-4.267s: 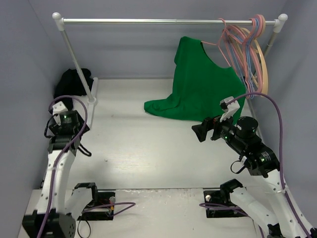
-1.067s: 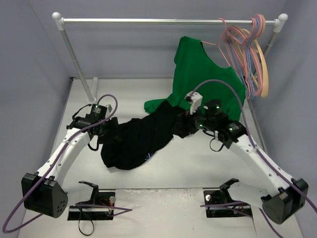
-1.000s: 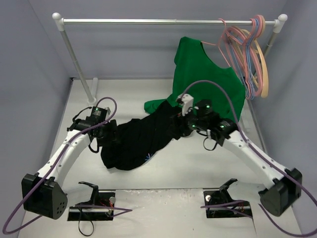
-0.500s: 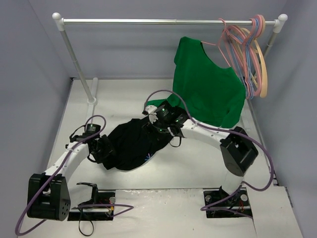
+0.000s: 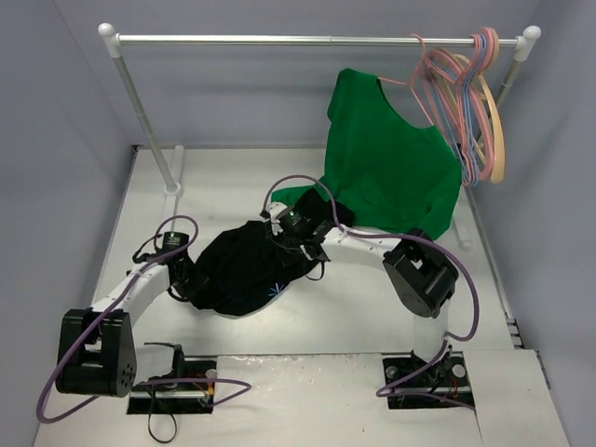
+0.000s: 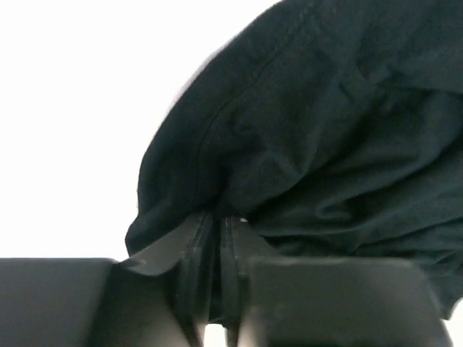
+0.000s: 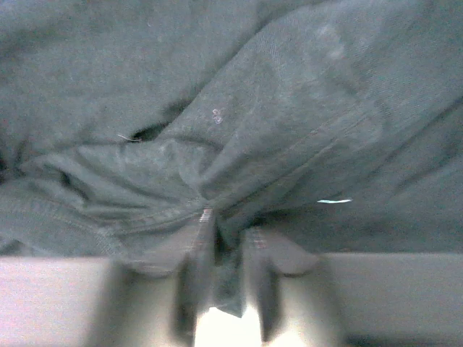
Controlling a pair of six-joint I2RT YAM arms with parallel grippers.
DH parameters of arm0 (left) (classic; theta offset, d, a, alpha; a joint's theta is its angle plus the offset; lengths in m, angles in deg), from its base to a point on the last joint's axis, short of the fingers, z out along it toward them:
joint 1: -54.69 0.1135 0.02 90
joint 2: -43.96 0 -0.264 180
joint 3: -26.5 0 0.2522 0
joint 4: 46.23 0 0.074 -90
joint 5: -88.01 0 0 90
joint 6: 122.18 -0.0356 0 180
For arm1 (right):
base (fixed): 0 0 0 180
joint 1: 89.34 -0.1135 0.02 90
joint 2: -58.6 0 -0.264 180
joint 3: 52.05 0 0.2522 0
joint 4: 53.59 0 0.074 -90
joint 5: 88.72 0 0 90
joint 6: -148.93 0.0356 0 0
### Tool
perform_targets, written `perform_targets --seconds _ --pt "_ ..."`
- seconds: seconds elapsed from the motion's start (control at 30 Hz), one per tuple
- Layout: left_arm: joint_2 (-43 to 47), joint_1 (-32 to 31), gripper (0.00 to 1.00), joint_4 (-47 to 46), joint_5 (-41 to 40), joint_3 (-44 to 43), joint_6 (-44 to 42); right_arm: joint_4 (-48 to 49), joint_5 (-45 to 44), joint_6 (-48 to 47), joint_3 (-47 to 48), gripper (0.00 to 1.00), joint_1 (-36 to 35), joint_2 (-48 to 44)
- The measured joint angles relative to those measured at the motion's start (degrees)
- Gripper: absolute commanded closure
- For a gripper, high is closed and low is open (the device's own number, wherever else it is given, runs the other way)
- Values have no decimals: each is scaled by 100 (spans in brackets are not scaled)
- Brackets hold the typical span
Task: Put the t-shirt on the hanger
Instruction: Move the tshirt to the center of the board
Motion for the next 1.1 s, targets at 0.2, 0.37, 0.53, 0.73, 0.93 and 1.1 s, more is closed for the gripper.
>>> perform_targets --seconds 0.2,0.37,0.53,0.73,0.93,1.1 --pt "83 92 100 302 -306 -750 -485 -243 -343 -118 457 100 0 -284" --pt "61 96 100 938 -564 -3285 -1191 -940 -640 -498 1596 100 0 -879" --pt "-79 96 100 1351 -446 -5925 -1707 -1425 -935 -892 2789 98 0 -1620" --pt "-22 94 100 1622 409 -7097 -1849 -1880 -1182 -741 2907 76 -2 -2511" --pt "190 -153 100 1700 1187 -6011 -1845 -2288 -1399 -348 1641 90 -4 -3136" --pt "212 -789 100 1523 1320 -4618 -1812 -2529 -1482 -55 682 100 -4 -3163"
